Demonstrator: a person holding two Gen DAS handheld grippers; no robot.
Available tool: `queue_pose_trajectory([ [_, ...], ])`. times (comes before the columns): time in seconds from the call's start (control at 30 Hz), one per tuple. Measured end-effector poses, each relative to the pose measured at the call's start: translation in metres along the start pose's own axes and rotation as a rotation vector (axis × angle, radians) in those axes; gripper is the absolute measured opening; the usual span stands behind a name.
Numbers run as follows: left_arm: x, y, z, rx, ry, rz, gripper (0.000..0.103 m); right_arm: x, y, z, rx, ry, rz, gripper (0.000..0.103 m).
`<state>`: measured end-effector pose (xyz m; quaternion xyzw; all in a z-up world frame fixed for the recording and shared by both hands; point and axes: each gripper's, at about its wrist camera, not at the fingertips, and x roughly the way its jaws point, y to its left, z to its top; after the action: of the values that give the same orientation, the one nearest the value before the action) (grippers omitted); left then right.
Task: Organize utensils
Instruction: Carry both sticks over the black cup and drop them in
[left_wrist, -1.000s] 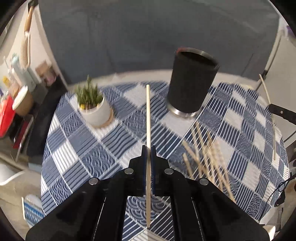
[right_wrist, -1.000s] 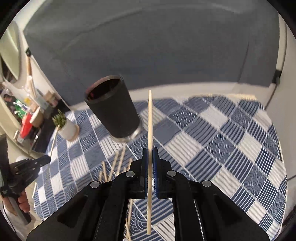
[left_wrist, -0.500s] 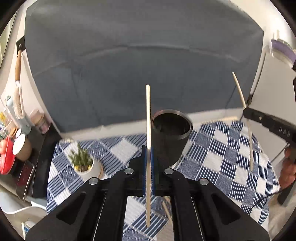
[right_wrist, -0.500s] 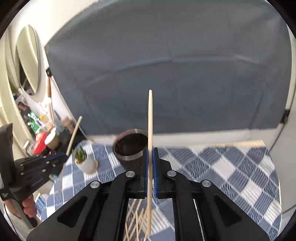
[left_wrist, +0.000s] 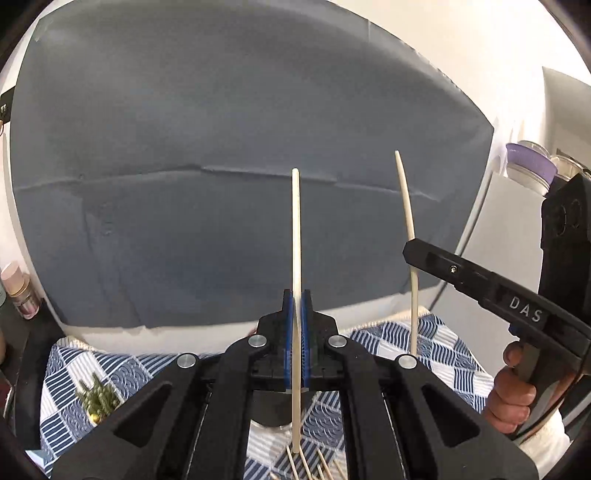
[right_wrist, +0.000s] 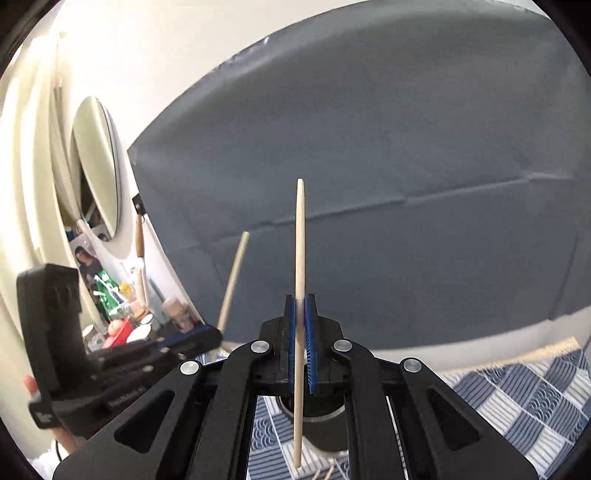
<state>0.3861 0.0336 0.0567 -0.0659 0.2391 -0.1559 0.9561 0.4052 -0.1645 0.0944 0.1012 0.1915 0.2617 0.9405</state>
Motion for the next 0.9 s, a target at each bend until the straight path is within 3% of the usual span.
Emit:
queue_pose_trajectory([
  [0.43,0.045,0.025,0.008,-0.061,-0.144,-0.150,0.004,0.050,-0.010,-0.003,-0.011,-0.083,0.046,0.005],
  [0.7,0.084,0.042,-0.008,-0.088,-0.145,-0.202,0.004,0.088,-0.025,-0.019,-0.024,-0.075,0.072,0.005],
  [0.9,0.104,0.046,-0.022,-0.075,-0.122,-0.195,0.004,0.105,-0.041,-0.031,-0.009,-0.064,0.070,0.005],
])
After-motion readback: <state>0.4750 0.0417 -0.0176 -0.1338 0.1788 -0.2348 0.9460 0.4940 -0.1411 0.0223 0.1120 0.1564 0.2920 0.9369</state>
